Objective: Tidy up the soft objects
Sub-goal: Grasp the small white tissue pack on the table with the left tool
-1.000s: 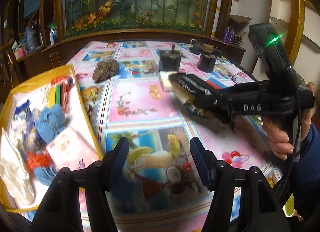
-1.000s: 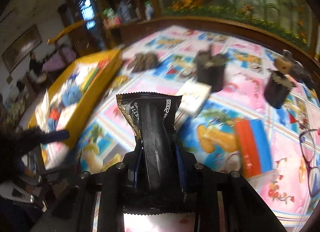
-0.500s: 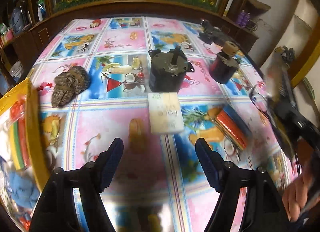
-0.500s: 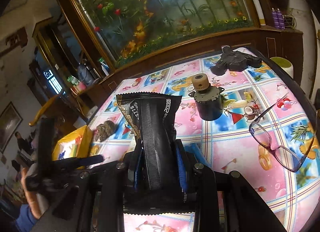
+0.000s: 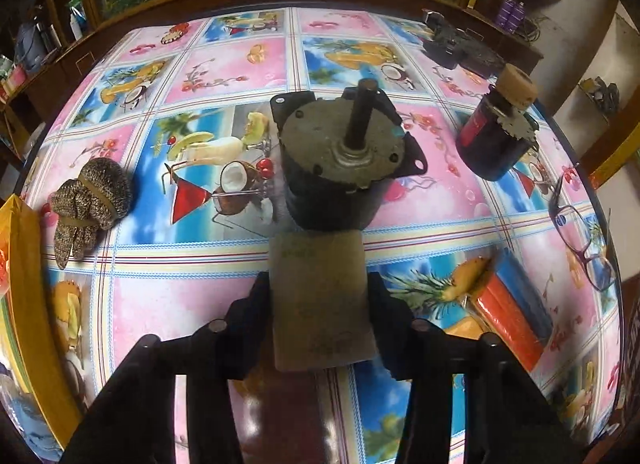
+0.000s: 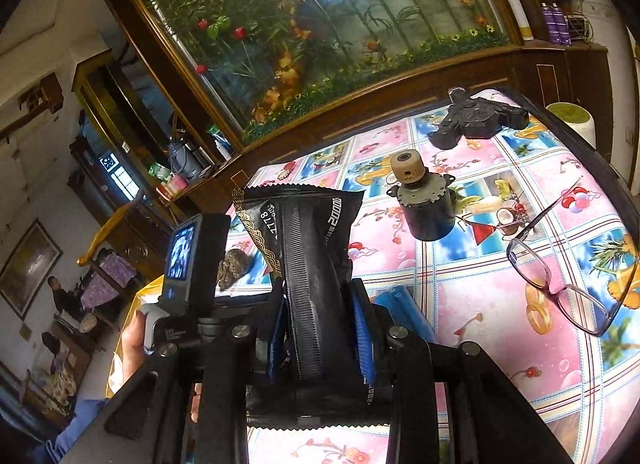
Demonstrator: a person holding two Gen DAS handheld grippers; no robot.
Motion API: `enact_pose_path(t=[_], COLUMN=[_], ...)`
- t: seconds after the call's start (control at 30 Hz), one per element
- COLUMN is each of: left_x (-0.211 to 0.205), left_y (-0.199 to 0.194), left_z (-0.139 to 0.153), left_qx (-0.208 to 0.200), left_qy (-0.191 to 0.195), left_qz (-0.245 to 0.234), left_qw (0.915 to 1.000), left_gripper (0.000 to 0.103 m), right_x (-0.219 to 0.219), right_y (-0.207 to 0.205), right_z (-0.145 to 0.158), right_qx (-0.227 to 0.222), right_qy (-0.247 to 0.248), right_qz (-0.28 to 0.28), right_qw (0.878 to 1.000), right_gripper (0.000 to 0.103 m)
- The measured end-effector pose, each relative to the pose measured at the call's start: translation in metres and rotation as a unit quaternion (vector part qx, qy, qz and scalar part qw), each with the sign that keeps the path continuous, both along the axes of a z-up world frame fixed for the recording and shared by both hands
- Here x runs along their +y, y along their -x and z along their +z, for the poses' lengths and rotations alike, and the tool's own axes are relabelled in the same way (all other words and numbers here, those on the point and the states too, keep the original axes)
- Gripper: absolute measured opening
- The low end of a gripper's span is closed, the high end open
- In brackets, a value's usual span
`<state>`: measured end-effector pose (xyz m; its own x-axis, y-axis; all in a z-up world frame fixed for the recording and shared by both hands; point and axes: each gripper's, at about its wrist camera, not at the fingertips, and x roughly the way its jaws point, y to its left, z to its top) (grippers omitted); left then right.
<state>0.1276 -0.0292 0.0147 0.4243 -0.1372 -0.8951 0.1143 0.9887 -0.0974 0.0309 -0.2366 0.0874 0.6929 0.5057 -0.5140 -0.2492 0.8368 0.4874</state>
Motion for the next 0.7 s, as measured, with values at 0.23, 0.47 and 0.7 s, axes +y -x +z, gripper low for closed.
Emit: enact_pose_path(t=[0.23, 0.47, 0.7], left_x=[0.008, 0.011, 0.012], left_y=[0.058, 0.107, 0.109], left_z=[0.007, 0.028, 0.030], left_qx=[-0.050, -0.159, -0.175], left_qy=[0.024, -0.010, -0.010], left_qz=[0.003, 0.002, -0.005], left_qw=[0.9985, 0.9873, 0.9845], left_gripper=[0.045, 0.045, 0.045], right_x=[0.008, 0.031, 0.036], right_y=[-0.007, -0.016, -0.020], right_z=[-0.012, -0.032, -0.041], right_qx=[0.024, 0.056, 0.065], right_qy=[0.004, 0.028, 0.043], right_qz=[0.016, 0.042, 0.038], right_qw=[1.000, 0.997, 0.996], right_gripper=[0.032, 0.032, 0.032])
